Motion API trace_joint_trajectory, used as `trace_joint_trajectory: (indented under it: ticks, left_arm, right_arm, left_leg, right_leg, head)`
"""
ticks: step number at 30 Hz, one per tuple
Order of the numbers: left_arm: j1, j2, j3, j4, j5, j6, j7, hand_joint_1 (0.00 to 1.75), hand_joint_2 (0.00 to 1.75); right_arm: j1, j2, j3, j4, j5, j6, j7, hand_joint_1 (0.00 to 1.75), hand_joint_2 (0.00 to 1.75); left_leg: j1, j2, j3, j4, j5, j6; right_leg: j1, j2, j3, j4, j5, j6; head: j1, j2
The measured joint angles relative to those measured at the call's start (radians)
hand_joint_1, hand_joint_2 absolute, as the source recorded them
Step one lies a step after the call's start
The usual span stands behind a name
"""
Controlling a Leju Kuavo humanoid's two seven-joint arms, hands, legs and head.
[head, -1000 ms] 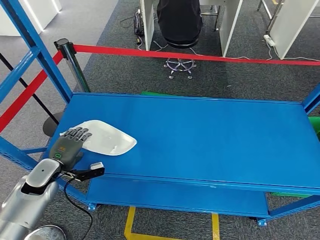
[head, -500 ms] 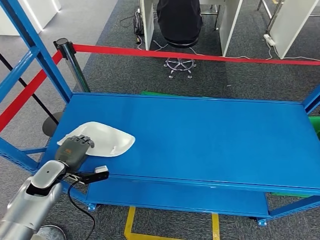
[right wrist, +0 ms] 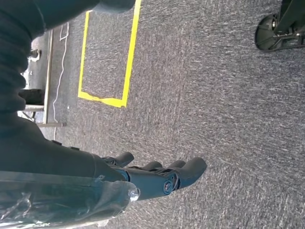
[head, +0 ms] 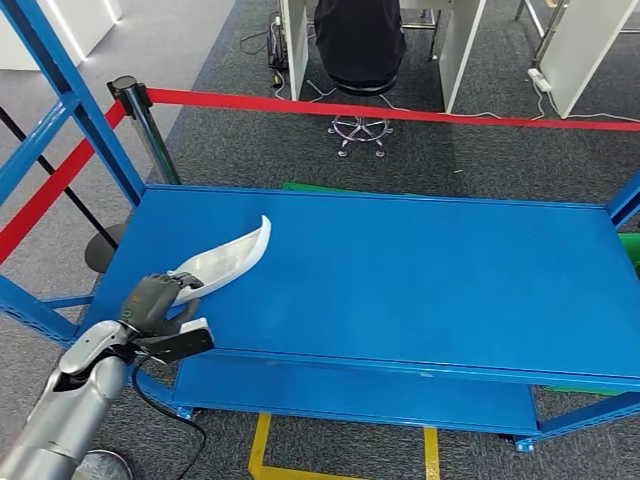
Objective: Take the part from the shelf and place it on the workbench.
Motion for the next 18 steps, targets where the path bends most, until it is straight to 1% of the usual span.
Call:
trace_joint_trajectory:
  ticks: [1, 3, 5, 9, 11, 12, 15, 16, 18]
  left_arm:
    - [0.009, -0.018, 0.016, -0.023, 0.08, -0.031, -0.028, 1.75, 1.75]
    - [0.024, -0.047, 0.038, -0.061, 0.159, -0.064, -0.052, 1.75, 1.75]
    - [0.033, -0.065, 0.052, -0.085, 0.174, -0.072, -0.056, 1.75, 1.75]
    - [0.046, -0.084, 0.075, -0.116, 0.177, -0.077, -0.058, 1.75, 1.75]
    - [0.052, -0.096, 0.084, -0.128, 0.223, -0.116, -0.079, 1.75, 1.75]
    - [0.057, -0.105, 0.092, -0.138, 0.285, -0.16, -0.102, 1.75, 1.75]
    - [0.075, -0.149, 0.131, -0.198, 0.597, -0.319, -0.175, 1.75, 1.75]
    - [0.081, -0.169, 0.145, -0.225, 0.687, -0.351, -0.183, 1.75, 1.75]
    - [0.099, -0.206, 0.17, -0.285, 0.798, -0.383, -0.181, 1.75, 1.75]
  right_arm:
    - [0.0, 0.0, -0.005, 0.0, 0.0, -0.001, -0.002, 0.0, 1.75]
    - [0.001, 0.0, -0.012, 0.0, 0.0, -0.002, -0.004, 0.0, 1.75]
    - [0.002, 0.0, -0.017, 0.0, 0.001, -0.002, -0.006, 0.0, 1.75]
    - [0.003, 0.0, -0.023, 0.0, 0.002, -0.002, -0.007, 0.0, 1.75]
    - [0.003, 0.0, -0.027, 0.0, 0.003, -0.003, -0.009, 0.0, 1.75]
    - [0.003, 0.0, -0.029, 0.0, 0.003, -0.003, -0.011, 0.0, 1.75]
    - [0.004, 0.0, -0.035, 0.0, 0.006, -0.004, -0.019, 0.0, 1.75]
    - [0.003, 0.0, -0.038, 0.0, 0.007, -0.004, -0.022, 0.0, 1.75]
    - [0.002, 0.001, -0.043, 0.0, 0.011, -0.007, -0.026, 0.0, 1.75]
  left_leg:
    - [0.0, 0.0, 0.0, 0.0, 0.0, 0.0]
    - [0.0, 0.0, 0.0, 0.0, 0.0, 0.0]
    - [0.0, 0.0, 0.0, 0.0, -0.001, 0.001]
    - [0.0, 0.0, -0.001, 0.0, -0.001, 0.002]
    - [0.0, 0.0, -0.001, 0.0, -0.001, 0.002]
    - [0.0, 0.0, -0.001, 0.0, -0.001, 0.002]
    - [0.0, 0.0, -0.001, 0.0, -0.002, 0.002]
    - [0.0, 0.0, -0.001, 0.0, -0.002, 0.003]
    - [0.0, 0.0, -0.001, 0.0, -0.003, 0.004]
  right_leg:
    - [0.0, 0.0, 0.0, 0.0, 0.0, 0.0]
    - [0.0, 0.0, 0.0, -0.001, 0.0, 0.0]
    - [0.0, 0.001, 0.0, -0.001, 0.0, 0.001]
    - [0.0, 0.0, 0.0, -0.001, -0.001, 0.002]
    - [0.0, 0.0, 0.0, -0.001, -0.001, 0.002]
    - [0.0, 0.0, 0.0, -0.001, -0.001, 0.002]
    - [0.0, 0.0, 0.0, -0.002, -0.002, 0.002]
    - [0.0, 0.0, 0.0, -0.002, -0.002, 0.003]
    - [-0.001, 0.0, 0.0, -0.002, -0.002, 0.003]
  head:
    - [0.0, 0.0]
    - [0.0, 0.0]
    - [0.0, 0.0]
    - [0.0, 0.0]
    - [0.0, 0.0]
    - [0.0, 0.0]
    - [0.0, 0.0]
    - [0.0, 0.0]
    - [0.0, 0.0]
